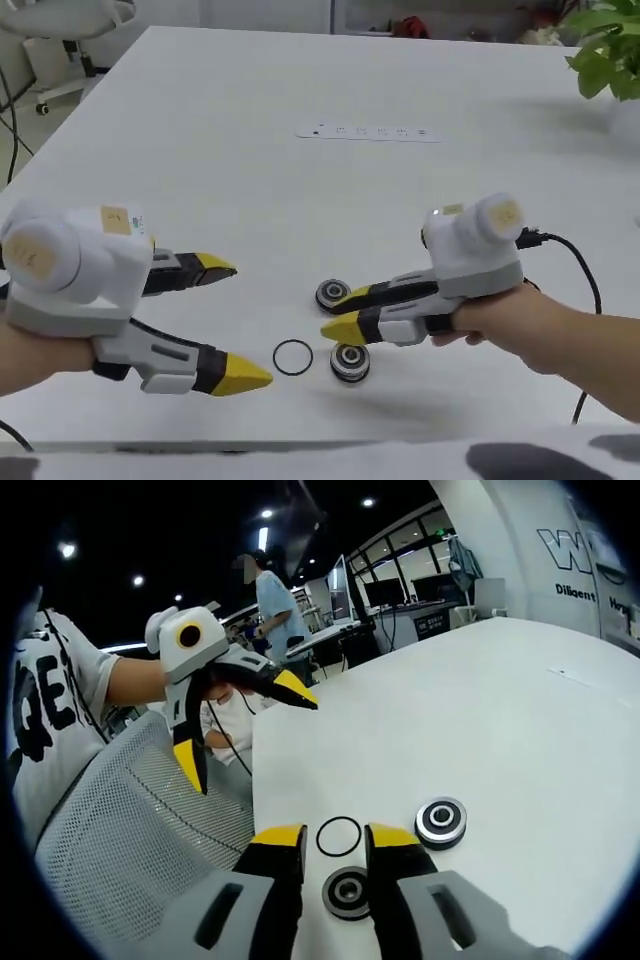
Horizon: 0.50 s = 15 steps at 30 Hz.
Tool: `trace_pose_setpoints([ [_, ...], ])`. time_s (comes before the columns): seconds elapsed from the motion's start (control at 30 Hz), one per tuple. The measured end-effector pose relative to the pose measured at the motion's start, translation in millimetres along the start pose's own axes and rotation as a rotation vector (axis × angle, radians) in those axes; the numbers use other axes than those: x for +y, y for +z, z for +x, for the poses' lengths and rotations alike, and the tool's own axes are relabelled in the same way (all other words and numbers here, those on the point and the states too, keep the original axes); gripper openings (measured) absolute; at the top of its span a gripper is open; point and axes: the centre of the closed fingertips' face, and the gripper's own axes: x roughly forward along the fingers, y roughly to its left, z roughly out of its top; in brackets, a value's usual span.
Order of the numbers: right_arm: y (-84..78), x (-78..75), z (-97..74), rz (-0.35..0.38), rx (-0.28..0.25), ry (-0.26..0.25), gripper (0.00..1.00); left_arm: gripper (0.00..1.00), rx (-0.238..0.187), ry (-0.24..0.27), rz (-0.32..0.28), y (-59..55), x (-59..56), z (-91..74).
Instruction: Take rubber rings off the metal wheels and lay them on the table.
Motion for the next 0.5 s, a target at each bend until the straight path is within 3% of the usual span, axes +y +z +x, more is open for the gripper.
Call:
trace_pose_setpoints([
  [0.5, -4.9, 2.3, -12.4, -0.015, 0.002, -0.009, 0.25, 0.75, -0.003, -0.014, 0.011, 7.6, -0.9, 9.5],
])
